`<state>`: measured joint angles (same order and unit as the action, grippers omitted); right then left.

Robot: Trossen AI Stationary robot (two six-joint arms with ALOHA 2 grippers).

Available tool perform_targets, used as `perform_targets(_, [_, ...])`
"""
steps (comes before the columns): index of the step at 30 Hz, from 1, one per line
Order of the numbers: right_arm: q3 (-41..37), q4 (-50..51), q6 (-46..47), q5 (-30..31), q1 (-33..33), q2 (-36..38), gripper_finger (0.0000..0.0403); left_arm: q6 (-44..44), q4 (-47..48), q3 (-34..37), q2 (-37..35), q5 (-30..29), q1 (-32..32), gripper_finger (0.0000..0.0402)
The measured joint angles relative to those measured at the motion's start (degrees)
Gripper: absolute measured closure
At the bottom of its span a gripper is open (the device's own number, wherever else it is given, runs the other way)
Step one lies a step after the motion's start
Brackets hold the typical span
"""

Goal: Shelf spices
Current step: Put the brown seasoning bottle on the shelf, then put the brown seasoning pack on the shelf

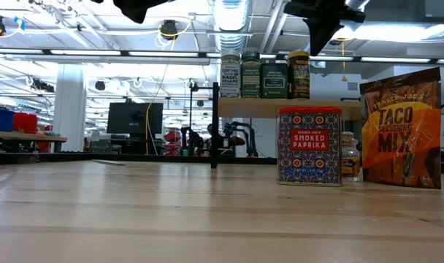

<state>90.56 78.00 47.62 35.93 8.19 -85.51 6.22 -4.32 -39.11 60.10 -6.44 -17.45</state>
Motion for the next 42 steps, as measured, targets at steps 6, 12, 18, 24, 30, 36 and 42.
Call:
perform_targets(6, [2.4, 4.7, 1.9, 0.5, -1.0, 0.2, 0.0401, 0.0, 0.2, 0.0, 0.0, 0.0, 0.0, 0.0183])
perform_targets(12, [5.0, 10.1, 3.6, -0.2, -7.6, 0.2, 0.0401, -0.2, 0.8, 0.0, 0.0, 0.0, 0.0, 0.0183])
perform_targets(18, [5.1, 11.9, 6.4, -12.1, -16.5, 0.1, 0.0401, -1.4, 1.0, 0.0, 0.0, 0.0, 0.0, 0.0183])
perform_targets(24, [5.1, 11.7, 10.4, -22.8, -24.9, -0.1, 0.0388, -1.6, -0.4, 0.0, 0.0, 0.0, -0.2, 0.0183])
perform_targets(30, [5.1, 12.0, 14.1, -24.0, -29.6, -0.1, 0.0346, -1.3, -1.2, 0.0, 0.0, 0.0, -0.5, 0.0183])
perform_targets(36, [4.1, 11.8, 17.4, -27.2, -30.2, -0.1, 0.0272, -1.1, -1.2, 0.0, 0.0, 0.1, -0.5, 0.0183])
perform_targets(42, [-0.1, 6.8, 13.6, -28.8, -30.7, -0.1, 0.018, -1.1, -1.2, 0.0, 0.0, 0.1, -0.5, 0.0183])
